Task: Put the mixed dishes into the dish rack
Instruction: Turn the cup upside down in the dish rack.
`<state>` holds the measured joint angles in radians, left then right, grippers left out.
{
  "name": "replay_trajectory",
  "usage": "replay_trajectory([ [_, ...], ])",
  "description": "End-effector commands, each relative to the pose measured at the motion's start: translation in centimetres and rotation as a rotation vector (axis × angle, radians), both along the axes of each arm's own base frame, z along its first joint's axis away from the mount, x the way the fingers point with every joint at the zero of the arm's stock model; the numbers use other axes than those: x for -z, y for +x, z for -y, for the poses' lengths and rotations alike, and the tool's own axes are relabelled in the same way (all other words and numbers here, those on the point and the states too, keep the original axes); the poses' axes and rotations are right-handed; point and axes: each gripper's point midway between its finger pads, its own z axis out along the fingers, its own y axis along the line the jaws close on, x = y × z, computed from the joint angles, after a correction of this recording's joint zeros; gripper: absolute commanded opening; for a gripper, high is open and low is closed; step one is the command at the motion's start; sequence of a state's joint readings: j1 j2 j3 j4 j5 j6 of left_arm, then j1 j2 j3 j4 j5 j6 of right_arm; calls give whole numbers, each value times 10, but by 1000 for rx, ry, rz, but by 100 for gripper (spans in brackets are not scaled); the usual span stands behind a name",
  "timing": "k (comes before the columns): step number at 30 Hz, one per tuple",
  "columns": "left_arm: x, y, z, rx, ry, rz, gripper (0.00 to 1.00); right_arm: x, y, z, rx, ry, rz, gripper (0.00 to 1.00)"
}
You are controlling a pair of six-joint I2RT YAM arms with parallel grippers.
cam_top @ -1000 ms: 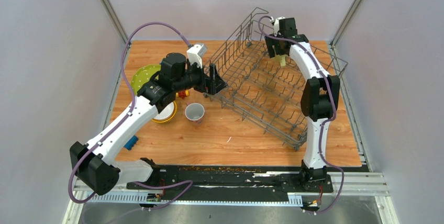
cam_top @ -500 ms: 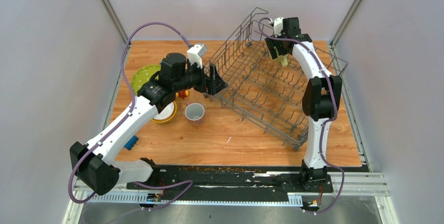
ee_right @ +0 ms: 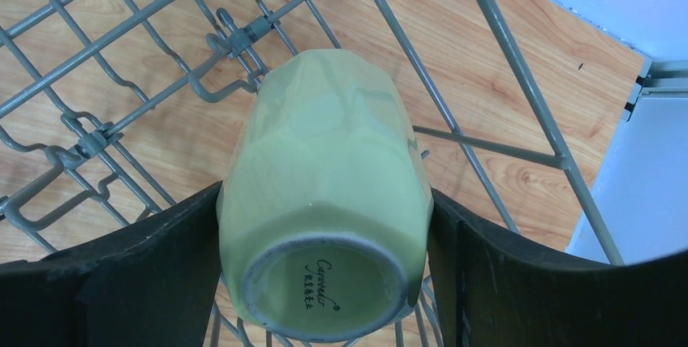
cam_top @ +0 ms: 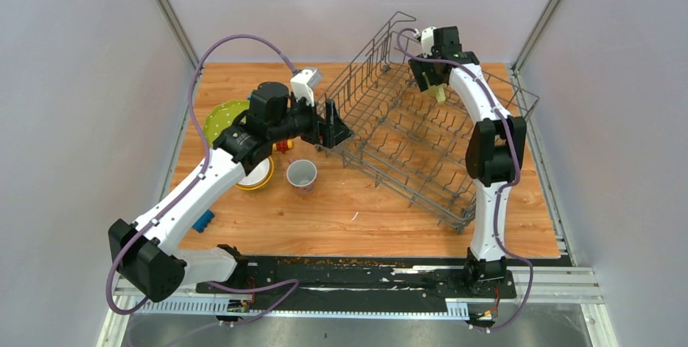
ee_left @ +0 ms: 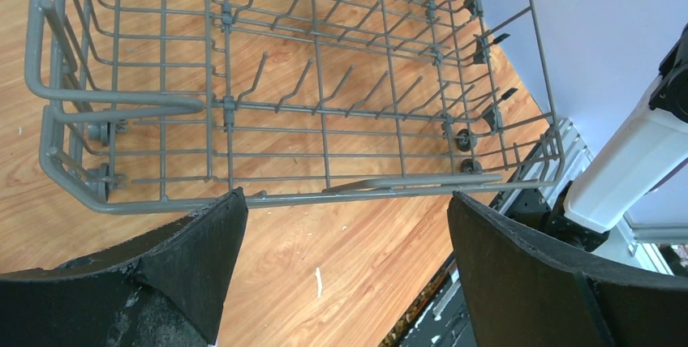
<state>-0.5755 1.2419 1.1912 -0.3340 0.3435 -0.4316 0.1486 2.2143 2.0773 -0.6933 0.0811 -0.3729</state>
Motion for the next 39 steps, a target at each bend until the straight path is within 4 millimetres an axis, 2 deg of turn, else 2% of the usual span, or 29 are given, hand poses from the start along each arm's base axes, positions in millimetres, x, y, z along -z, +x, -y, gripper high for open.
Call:
replay_trajectory([
  [1,-11,-4,4,32,-11,24,100,17,4,-8,-46,12,-37,55],
  [7,-11,-4,1,26,-1,27,100,19,4,-16,-106,39,-46,57],
  [9,-10,-4,2,27,-3,23,100,21,2,-15,-108,45,-52,65],
  [13,-10,-3,4,37,-6,18,100,25,1,-8,-86,58,-64,70],
  [15,-10,-4,4,38,-6,18,100,25,1,-5,-70,59,-66,82],
  [19,-10,-3,6,43,-7,15,100,11,-1,-5,-77,71,-46,93],
  [22,-9,-3,7,45,-8,9,100,-4,-2,-7,-91,86,-23,97],
  [26,-9,-2,8,48,-14,5,100,-16,-2,-3,-81,66,0,95],
  [29,-8,-2,9,51,-14,3,100,-21,-2,-2,-79,71,11,81],
  [32,-8,-2,8,49,-12,3,100,-27,-1,-1,-77,84,21,75],
  [36,-8,-3,8,47,-12,2,100,-33,0,10,-34,127,26,75],
  [39,-7,-3,7,45,-10,0,100,-39,0,19,1,233,16,79],
])
